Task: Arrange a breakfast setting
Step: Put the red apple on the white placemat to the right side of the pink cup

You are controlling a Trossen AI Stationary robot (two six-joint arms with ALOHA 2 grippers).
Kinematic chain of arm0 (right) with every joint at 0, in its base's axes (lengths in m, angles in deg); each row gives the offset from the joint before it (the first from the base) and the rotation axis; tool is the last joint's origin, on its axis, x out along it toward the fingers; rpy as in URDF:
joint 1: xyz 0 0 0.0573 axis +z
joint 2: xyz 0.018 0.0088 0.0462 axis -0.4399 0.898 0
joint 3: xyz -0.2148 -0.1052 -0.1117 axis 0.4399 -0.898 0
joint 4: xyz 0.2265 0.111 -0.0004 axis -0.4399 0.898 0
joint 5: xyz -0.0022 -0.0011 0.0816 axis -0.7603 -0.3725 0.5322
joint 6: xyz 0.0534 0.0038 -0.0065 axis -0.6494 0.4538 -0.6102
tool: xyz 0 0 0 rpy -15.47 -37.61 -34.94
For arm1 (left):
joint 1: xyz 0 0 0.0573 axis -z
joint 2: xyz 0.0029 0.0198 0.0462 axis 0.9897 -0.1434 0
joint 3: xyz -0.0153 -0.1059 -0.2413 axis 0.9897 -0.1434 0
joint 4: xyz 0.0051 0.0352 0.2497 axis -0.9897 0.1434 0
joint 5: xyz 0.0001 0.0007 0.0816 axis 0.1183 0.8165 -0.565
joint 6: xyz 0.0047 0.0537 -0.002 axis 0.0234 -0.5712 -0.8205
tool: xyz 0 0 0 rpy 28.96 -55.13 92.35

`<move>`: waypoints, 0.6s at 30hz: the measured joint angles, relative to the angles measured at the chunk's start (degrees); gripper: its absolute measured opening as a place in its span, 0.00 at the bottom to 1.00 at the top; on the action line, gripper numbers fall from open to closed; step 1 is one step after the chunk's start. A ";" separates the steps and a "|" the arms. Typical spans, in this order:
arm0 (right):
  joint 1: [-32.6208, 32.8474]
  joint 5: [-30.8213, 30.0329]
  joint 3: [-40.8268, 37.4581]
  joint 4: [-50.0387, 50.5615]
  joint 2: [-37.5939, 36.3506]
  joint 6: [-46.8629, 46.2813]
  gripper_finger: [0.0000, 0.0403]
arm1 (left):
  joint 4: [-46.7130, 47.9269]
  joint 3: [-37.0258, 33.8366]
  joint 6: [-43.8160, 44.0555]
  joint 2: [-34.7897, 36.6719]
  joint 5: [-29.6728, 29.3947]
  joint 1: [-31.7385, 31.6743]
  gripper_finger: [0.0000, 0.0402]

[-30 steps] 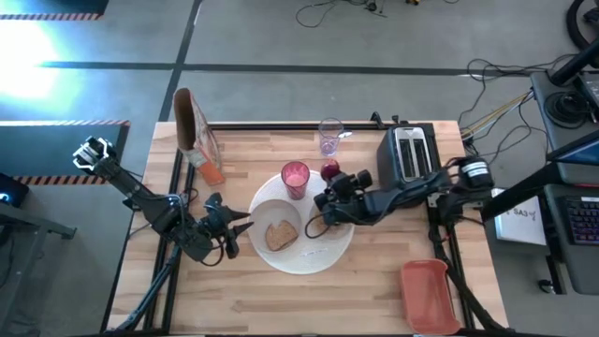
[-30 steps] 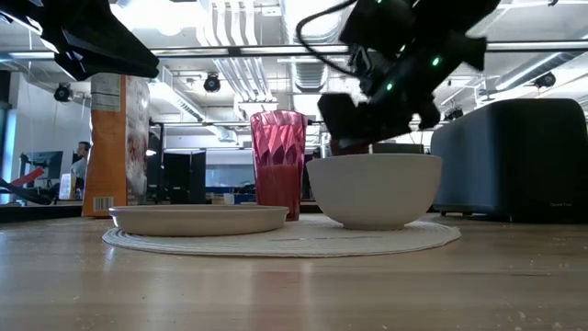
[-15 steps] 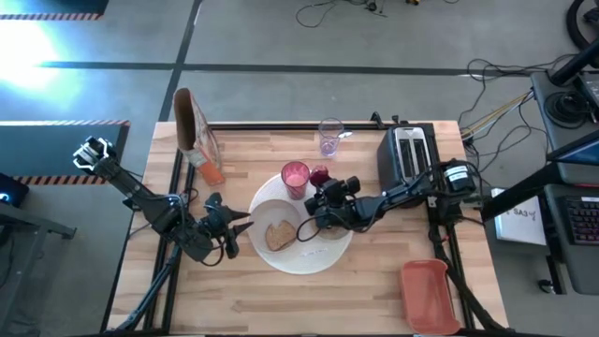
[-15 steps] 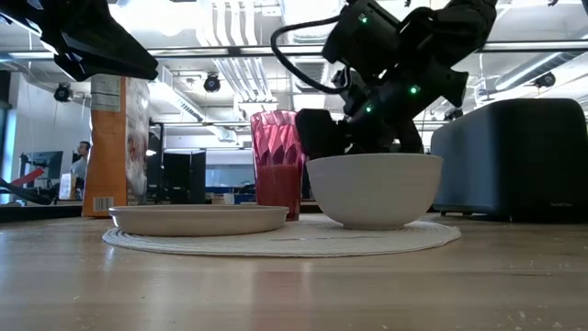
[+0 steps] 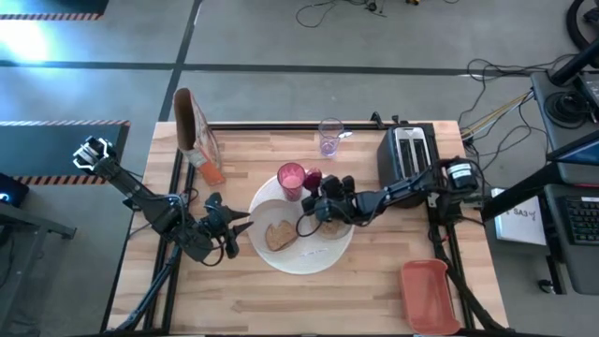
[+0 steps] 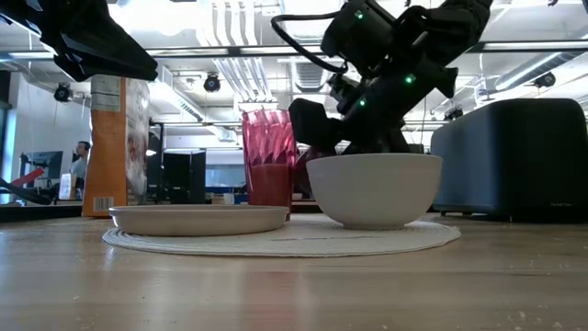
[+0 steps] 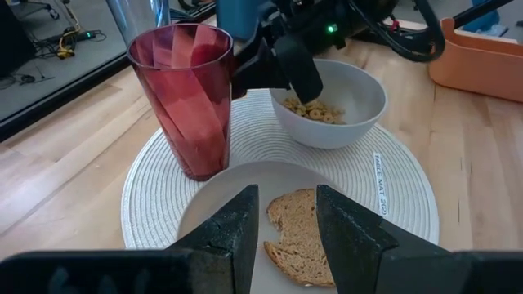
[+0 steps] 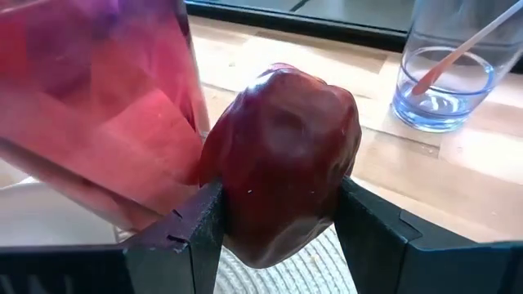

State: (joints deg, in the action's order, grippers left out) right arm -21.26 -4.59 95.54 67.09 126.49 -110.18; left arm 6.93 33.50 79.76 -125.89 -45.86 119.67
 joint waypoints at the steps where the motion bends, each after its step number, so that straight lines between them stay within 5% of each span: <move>1: -0.37 0.63 0.00 0.04 -0.11 0.20 0.46 | 0.00 0.00 0.01 0.00 -0.01 -0.01 0.27; 18: -9.81 27.98 0.00 15.51 -11.29 -3.13 0.46 | 2.58 0.00 0.96 0.04 -1.18 -0.02 0.27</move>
State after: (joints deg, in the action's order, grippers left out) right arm -31.07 23.40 95.54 82.59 115.19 -113.31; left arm 9.51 33.50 80.72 -125.85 -47.04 119.65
